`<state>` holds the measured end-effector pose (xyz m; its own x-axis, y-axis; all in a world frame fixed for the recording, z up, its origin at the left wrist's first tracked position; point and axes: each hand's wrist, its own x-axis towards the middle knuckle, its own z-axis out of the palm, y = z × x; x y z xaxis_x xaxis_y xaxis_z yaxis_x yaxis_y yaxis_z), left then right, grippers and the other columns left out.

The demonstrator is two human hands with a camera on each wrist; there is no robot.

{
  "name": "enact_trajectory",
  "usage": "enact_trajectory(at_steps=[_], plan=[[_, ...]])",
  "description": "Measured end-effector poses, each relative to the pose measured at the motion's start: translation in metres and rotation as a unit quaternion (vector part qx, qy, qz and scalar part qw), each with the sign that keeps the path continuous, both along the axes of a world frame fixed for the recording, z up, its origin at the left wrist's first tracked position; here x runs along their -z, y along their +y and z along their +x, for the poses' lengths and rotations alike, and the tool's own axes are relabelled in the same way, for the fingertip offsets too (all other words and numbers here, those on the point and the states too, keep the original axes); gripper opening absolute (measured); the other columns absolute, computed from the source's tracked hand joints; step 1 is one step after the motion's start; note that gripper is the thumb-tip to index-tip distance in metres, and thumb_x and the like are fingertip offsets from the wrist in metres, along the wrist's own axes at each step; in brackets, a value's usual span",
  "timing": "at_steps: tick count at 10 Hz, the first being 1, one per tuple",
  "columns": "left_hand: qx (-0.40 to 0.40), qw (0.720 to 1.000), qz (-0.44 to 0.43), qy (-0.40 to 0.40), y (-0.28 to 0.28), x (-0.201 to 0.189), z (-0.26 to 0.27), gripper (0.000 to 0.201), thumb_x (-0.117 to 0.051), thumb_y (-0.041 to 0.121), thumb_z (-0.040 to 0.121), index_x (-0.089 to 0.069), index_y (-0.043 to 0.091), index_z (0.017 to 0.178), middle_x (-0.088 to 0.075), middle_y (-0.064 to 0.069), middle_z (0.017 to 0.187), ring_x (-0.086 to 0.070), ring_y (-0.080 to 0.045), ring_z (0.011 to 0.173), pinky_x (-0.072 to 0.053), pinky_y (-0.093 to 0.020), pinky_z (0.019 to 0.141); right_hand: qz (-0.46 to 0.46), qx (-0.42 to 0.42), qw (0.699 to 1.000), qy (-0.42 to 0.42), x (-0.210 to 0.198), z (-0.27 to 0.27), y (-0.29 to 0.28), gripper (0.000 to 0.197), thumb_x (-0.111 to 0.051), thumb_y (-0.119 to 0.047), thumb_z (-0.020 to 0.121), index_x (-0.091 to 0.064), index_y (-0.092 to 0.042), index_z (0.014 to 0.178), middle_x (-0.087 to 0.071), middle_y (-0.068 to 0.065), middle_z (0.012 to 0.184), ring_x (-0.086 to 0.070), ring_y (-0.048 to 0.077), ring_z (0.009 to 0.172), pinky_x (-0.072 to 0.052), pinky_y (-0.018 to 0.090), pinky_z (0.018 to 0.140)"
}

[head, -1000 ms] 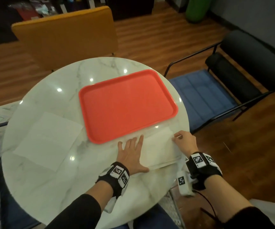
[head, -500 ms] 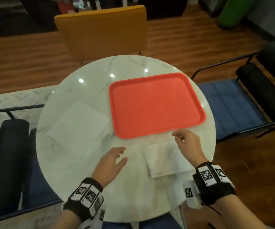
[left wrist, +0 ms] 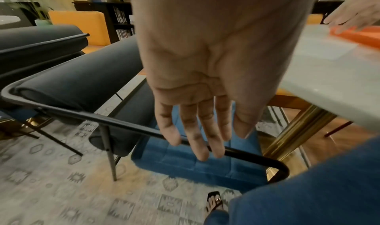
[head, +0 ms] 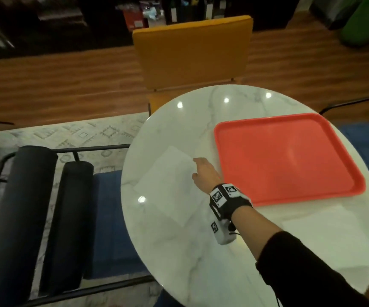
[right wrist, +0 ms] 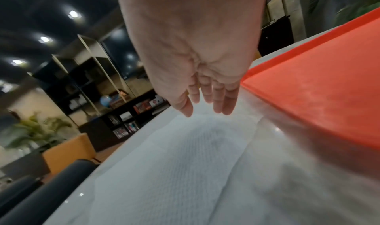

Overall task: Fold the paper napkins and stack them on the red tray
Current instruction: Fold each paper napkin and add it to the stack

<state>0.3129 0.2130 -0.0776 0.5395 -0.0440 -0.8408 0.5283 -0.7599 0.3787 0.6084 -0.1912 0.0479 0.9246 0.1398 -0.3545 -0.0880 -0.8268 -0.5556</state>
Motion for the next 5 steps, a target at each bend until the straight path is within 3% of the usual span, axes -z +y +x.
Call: enact_trajectory(at_steps=[1,2,3,4,5], plan=[[0.019,0.999,0.031,-0.002,-0.025,-0.048,-0.023,0.023,-0.059,0.022,0.091,-0.06,0.041,0.079,-0.071,0.01,0.094,-0.061,0.013,0.085,-0.046,-0.013,0.083,-0.116,0.024,0.993,0.008,0.013,0.013,0.019,0.052,-0.049,-0.007,0.089,-0.031,-0.003,0.137,-0.04,0.018,0.133,-0.044,0.039,0.119,-0.04,0.044,0.096],[-0.024,0.999,-0.012,-0.034,-0.046,-0.075,0.033,0.027,-0.061,0.024,0.089,-0.06,0.049,0.08,-0.07,0.012,0.09,-0.06,0.015,0.08,-0.048,-0.016,0.084,-0.206,0.043,0.977,-0.015,0.016,0.01,0.023,0.032,-0.054,-0.014,0.085,-0.049,-0.004,0.115,-0.052,0.016,0.12,-0.047,0.034,0.11,-0.039,0.039,0.089],[0.045,0.993,0.028,-0.105,-0.082,-0.125,0.068,0.044,-0.065,0.027,0.085,-0.054,0.069,0.077,-0.068,0.012,0.085,-0.059,0.016,0.07,-0.048,-0.013,0.08,-0.216,0.047,0.975,0.012,0.009,0.003,0.022,0.027,-0.057,-0.019,0.08,-0.059,-0.008,0.105,-0.05,0.013,0.113,-0.043,0.033,0.109,-0.034,0.04,0.089],[0.039,0.977,-0.034,-0.206,-0.113,-0.156,0.13,0.028,-0.063,0.028,0.087,-0.053,0.05,0.103,-0.065,0.017,0.095,-0.06,0.01,0.088,-0.049,-0.028,0.09,-0.116,0.007,0.993,0.029,-0.012,-0.009,0.024,0.018,-0.056,-0.021,0.082,-0.052,-0.01,0.096,-0.046,0.007,0.1,-0.047,0.03,0.097,-0.033,0.038,0.081],[0.101,0.929,-0.039,-0.354,-0.145,-0.185,0.185,0.068,-0.066,0.04,0.082,-0.029,0.042,0.139,-0.041,0.013,0.136,-0.041,-0.003,0.122,-0.038,-0.033,0.104,-0.045,-0.083,0.995,0.022,-0.047,-0.034,0.029,0.013,-0.054,-0.016,0.082,-0.049,-0.009,0.092,-0.06,0.006,0.092,-0.056,0.03,0.086,-0.041,0.034,0.07]])
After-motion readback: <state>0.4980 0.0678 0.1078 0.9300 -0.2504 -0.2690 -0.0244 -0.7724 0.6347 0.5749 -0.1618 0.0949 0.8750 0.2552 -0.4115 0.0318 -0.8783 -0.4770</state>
